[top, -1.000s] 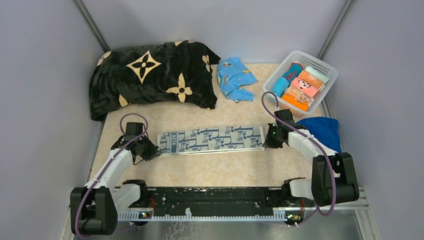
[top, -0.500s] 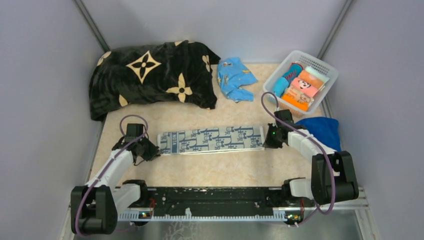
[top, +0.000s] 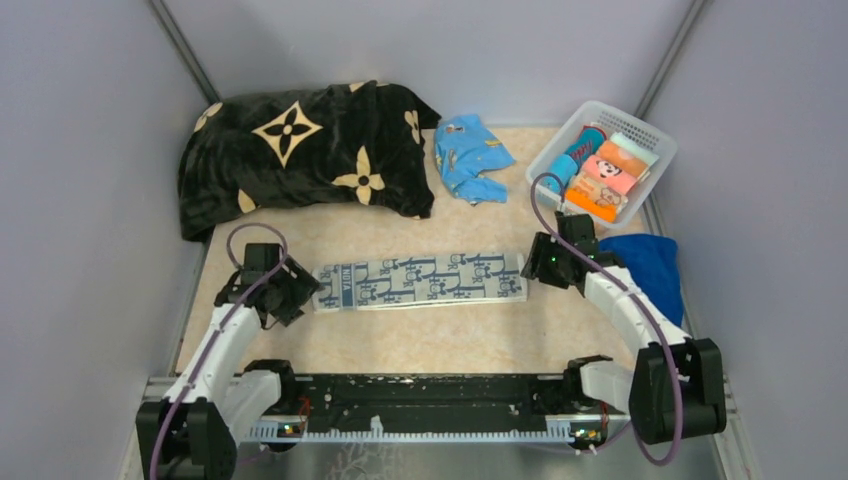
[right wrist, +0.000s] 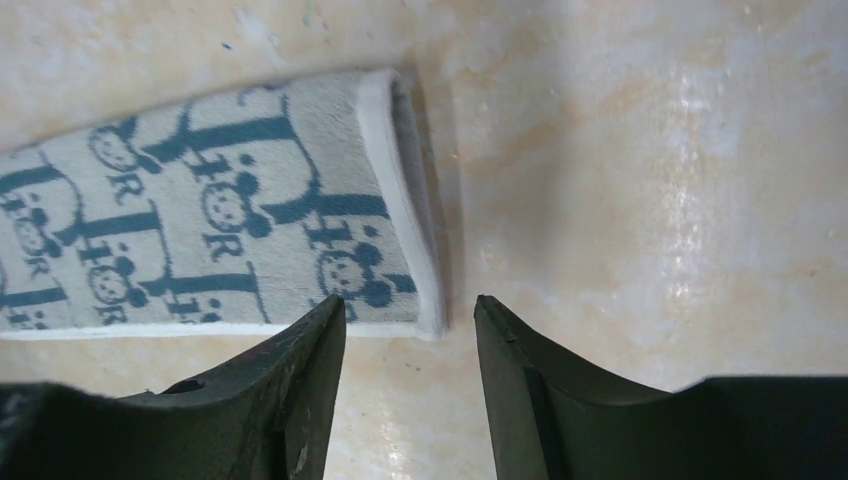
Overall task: Roll the towels
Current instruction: Fold the towel at the center of the board.
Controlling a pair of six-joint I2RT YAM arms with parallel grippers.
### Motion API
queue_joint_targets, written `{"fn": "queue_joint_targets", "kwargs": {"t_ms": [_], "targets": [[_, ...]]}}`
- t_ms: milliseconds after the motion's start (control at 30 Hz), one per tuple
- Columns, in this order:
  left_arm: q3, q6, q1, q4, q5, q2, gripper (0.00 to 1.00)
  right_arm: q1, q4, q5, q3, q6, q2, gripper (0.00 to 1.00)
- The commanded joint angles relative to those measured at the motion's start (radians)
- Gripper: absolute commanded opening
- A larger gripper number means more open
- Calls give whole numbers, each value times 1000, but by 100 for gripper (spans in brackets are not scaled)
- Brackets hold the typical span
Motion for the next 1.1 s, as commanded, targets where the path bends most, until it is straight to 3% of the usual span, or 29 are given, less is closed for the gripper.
{"fn": "queue_joint_targets", "kwargs": {"t_ms": [0, 100, 167, 333, 600, 833, 1067], "targets": [[117, 52, 7, -55, -59, -52, 79, -6, 109, -73, 74, -30, -44, 51], [149, 94, 7, 21, -8, -60, 77, -7, 243, -184, 65, -28, -35, 51], [136, 107, 7, 133, 101, -37, 75, -7, 327, -236, 66, -18, -4, 51], [127, 100, 4, 327, 261, 161, 63, -7, 531, -347, 81, 43, 116, 51], [147, 99, 9, 374, 150, 431, 52, -9, 669, -352, 63, 99, 320, 49], [80, 44, 26, 358, 37, 451, 52, -84, 707, -311, -10, 111, 439, 48], [73, 51, 29, 324, 68, 394, 58, -87, 573, -263, 7, 39, 368, 49]]}}
